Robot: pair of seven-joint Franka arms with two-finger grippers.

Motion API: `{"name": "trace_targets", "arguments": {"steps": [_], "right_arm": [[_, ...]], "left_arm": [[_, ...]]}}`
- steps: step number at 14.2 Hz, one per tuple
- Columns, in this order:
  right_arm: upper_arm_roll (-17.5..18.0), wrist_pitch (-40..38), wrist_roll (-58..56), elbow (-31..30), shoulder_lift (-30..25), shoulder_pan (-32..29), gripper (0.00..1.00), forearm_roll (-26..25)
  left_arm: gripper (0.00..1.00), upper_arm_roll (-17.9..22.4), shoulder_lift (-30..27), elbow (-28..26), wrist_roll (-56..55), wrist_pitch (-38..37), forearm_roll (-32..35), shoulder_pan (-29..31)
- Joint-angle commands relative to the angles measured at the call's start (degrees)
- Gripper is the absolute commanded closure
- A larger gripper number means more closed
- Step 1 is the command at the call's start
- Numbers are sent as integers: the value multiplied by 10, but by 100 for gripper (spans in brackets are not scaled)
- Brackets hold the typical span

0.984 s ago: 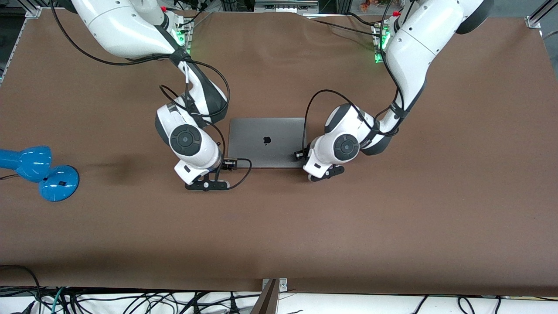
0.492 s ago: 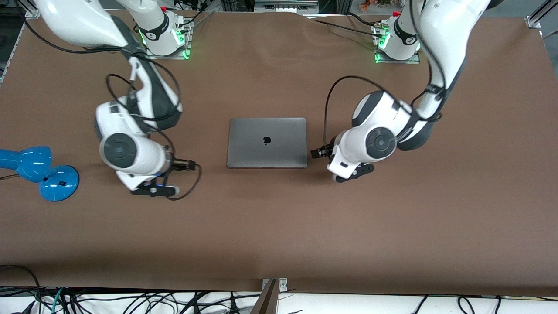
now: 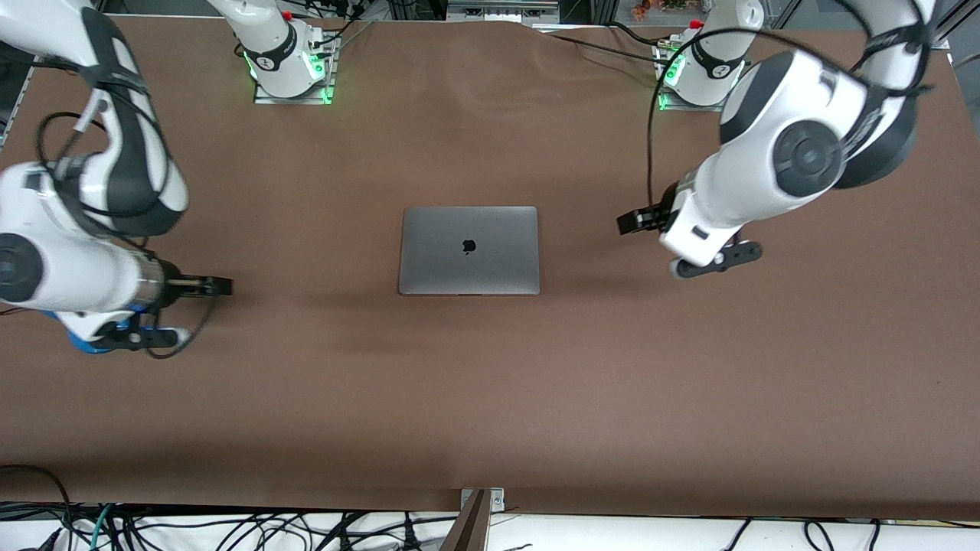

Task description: Close laptop with both arms from behind

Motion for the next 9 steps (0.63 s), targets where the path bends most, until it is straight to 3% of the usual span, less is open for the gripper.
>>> {"name": "trace_targets", "arguments": {"steps": [1, 5, 7, 9], "right_arm": [[-55, -25, -62, 9, -42, 22, 0, 18], [-87, -76, -69, 10, -116, 37, 0, 19], [-136, -69, -62, -22, -172, 62, 0, 56], [-193, -68, -61, -51, -214, 92, 0, 85]], "left_arm": [[0, -3, -59, -17, 27, -32, 42, 11], [0, -3, -112, -16, 105, -68, 64, 43], [0, 1, -132, -23, 148, -71, 63, 61], [0, 63, -158, -47, 177, -70, 56, 29]]}}
